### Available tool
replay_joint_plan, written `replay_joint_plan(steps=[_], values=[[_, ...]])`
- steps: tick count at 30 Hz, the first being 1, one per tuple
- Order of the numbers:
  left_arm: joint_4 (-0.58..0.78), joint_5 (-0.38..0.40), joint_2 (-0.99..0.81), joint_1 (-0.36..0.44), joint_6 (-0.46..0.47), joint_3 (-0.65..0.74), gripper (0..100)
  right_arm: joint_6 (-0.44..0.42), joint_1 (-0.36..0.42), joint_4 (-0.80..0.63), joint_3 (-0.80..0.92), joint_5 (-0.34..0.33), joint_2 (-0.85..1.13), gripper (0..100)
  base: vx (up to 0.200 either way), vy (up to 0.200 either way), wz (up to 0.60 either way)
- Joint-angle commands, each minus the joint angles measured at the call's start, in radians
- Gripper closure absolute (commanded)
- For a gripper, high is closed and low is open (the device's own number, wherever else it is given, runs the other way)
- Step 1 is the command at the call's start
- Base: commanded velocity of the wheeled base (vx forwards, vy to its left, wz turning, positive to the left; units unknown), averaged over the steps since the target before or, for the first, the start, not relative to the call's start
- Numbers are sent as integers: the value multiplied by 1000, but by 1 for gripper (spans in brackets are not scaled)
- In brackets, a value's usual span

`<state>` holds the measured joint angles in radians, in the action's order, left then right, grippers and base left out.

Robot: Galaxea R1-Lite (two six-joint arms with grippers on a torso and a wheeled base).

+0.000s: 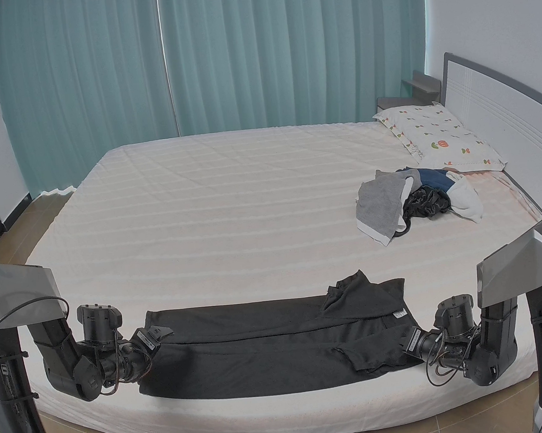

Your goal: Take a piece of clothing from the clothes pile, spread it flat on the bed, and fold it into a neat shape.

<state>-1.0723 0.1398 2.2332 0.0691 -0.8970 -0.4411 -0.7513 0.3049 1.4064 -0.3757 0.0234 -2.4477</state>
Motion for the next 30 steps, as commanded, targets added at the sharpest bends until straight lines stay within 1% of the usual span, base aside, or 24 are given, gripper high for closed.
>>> replay_joint_plan(steps=[1, 5, 10, 14, 15, 19, 21, 22, 23, 27, 28, 29, 30], values=[[0, 0, 2, 0, 0, -1, 0, 7, -6, 3, 20, 1, 4, 100, 0, 0, 0], [0, 0, 2, 0, 0, -1, 0, 26, -17, 8, 35, 0, 10, 100, 0, 0, 0], [0, 0, 2, 0, -2, -1, 0, 27, -32, 8, 44, -2, 19, 100, 0, 0, 0], [0, 0, 2, 0, -2, -2, 0, 32, -38, 8, 43, -19, 16, 100, 0, 0, 0], [0, 0, 2, 0, -2, -2, 0, 32, -38, 8, 43, -28, 16, 0, 0, 0, 0], [0, 0, 2, 0, -2, -4, 0, 30, -41, 29, 47, -43, 24, 0, 0, 0, 0], [0, 0, 2, 0, -2, -5, 0, 29, -49, 89, 63, -46, 21, 0, 0, 0, 0], [0, -2, 2, 0, -2, -5, 0, 29, -50, 92, 64, -46, 21, 0, 0, 0, 0], [0, -2, 2, 0, -3, -7, 0, 24, -59, 152, 78, -48, 19, 0, 0, 0, 0], [-1, -2, 0, 0, -3, -7, 0, 21, -89, 158, 74, -48, 30, 0, 0, 0, 0], [-1, -5, 2, 0, 0, -8, 0, 18, -112, 157, 67, -49, 42, 0, 0, 0, 0], [-1, -5, 2, 0, 0, -10, 0, 18, -115, 157, 67, -49, 44, 0, 0, 0, 0], [-1, -23, 0, 1, 0, -18, 0, 7, -138, 157, 67, -65, 53, 0, 0, 0, 0]])
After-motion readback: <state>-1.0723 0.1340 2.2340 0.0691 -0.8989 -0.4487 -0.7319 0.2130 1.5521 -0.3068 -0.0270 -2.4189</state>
